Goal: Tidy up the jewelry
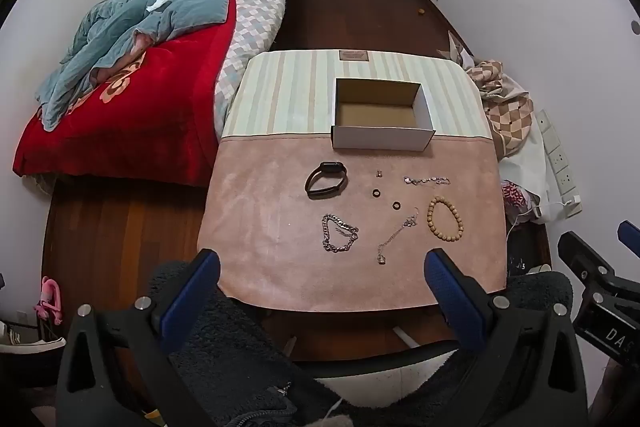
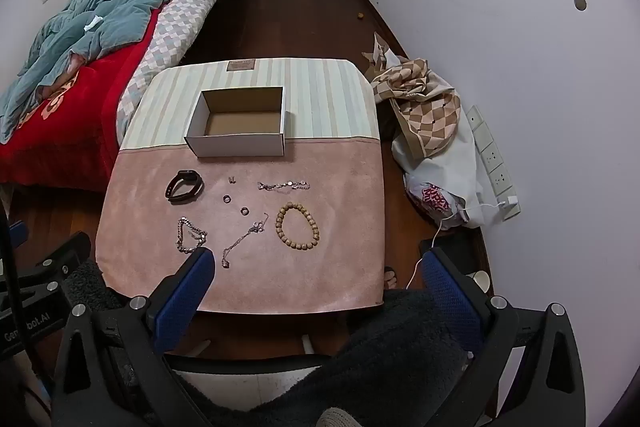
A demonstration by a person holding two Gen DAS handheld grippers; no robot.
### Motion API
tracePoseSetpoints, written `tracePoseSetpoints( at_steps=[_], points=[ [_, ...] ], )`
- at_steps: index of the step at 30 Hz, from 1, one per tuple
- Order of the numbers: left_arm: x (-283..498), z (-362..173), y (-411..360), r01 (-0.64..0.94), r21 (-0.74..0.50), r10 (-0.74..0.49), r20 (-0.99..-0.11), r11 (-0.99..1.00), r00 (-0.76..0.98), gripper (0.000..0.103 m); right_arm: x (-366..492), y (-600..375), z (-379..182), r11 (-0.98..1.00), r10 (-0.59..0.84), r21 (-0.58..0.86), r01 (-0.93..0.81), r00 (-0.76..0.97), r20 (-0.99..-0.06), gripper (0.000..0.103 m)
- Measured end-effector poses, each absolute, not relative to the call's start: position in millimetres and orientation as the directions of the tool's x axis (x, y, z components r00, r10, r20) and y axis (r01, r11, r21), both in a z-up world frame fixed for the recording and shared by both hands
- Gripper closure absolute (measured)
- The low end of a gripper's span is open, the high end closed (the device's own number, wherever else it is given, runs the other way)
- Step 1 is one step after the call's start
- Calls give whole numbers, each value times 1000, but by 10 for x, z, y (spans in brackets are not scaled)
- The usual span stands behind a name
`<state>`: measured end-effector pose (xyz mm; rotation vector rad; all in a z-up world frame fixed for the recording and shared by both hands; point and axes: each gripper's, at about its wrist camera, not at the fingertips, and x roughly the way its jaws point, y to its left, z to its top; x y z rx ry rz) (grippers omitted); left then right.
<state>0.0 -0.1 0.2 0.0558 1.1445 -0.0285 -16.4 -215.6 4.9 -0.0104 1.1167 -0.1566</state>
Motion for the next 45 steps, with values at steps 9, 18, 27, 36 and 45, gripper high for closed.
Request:
tracePoseSetpoints(
  at_steps=[9, 18, 27, 36, 45],
  points=[
    [5, 113, 22, 47, 37, 14, -906, 998, 422, 0, -163, -2173, 82, 989, -132, -87, 123, 430, -893, 0],
    [-21, 102, -5, 50, 38, 13, -904, 998, 427, 0, -177, -2191, 87, 989, -130, -83, 125, 436, -891, 0],
    [-31, 98, -9, 49, 38, 13, -902, 998, 431, 0, -196, -2238, 128, 988, -134, -85, 130, 435, -890, 0],
    [-40, 91, -27, 49, 38, 13, -901, 998, 434, 0, -198, -2236, 123, 987, -138, -88, 132, 438, -888, 0],
    [-45, 91, -40, 48, 39, 14, -899, 998, 437, 0, -200, -2243, 125, 987, -139, -89, 131, 440, -887, 0]
  ],
)
